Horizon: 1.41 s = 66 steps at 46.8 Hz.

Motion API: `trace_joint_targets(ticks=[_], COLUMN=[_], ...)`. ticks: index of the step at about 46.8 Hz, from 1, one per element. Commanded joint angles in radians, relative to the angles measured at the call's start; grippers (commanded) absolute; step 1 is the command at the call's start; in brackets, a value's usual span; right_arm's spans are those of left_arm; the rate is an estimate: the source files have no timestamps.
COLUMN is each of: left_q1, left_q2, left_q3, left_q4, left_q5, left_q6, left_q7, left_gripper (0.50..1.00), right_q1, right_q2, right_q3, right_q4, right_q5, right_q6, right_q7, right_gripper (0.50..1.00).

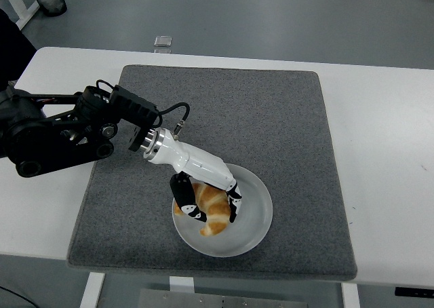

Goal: Place the bread on the plate

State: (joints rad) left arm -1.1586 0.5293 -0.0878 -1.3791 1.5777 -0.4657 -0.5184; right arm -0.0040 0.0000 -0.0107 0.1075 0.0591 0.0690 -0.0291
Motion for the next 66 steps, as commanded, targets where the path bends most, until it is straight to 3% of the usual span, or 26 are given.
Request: trace_joint_targets(ticks=[1,20,32,35,39,42,49,58,66], left_q1=[0.002,0.013,0.037,0.039,0.039,0.039,0.04,0.046,0.033], left_q2=[0.0,-0.012,-0.02,-0.02,-0.022,-0.022,-0.022,-0.022,-0.028], left_q3=[-0.001,-0.001,0.0,-0.001,-0.001,-0.003,-0.004,-0.015,-0.104], left_q4=[0.005,0.028,0.048,0.048,0.048,0.048,0.054,0.057,0.072], left_q5=[0.008,0.01,0.012,0.012,0.008,0.004,-0.005,-0.071,-0.295], left_q6=[0.001,0.01,0.053,0.056,0.059,0.059,0.062,0.09,0.09], left_q7=[0.0,0.0,0.003,0.003,0.003,0.003,0.005,0.003,0.003], left_gripper=[0.5,0.5,0.5,0.582,0.745,0.784,0.925,0.964,0.994], right_q1=[-0.001,0.001,0.001,-0.001,0.001,-0.001,0.001,-0.001,0.001], right_q2=[0.0,0.0,0.0,0.0,0.0,0.0,0.0,0.0,0.0], right_q3=[0.0,0.0,0.0,0.0,0.0,0.0,0.0,0.0,0.0], right_q4=[0.0,0.0,0.0,0.0,0.0,0.0,0.001,0.0,0.0], right_q5=[-0.001,0.001,0.001,-0.001,-0.001,-0.001,0.001,0.001,0.001], right_q6=[0.0,0.0,0.0,0.0,0.0,0.0,0.0,0.0,0.0], right_q7=[0.0,0.0,0.0,0.0,0.0,0.0,0.0,0.0,0.0], right_gripper=[0.952,0.952,0.954,0.952,0.952,0.952,0.952,0.952,0.952])
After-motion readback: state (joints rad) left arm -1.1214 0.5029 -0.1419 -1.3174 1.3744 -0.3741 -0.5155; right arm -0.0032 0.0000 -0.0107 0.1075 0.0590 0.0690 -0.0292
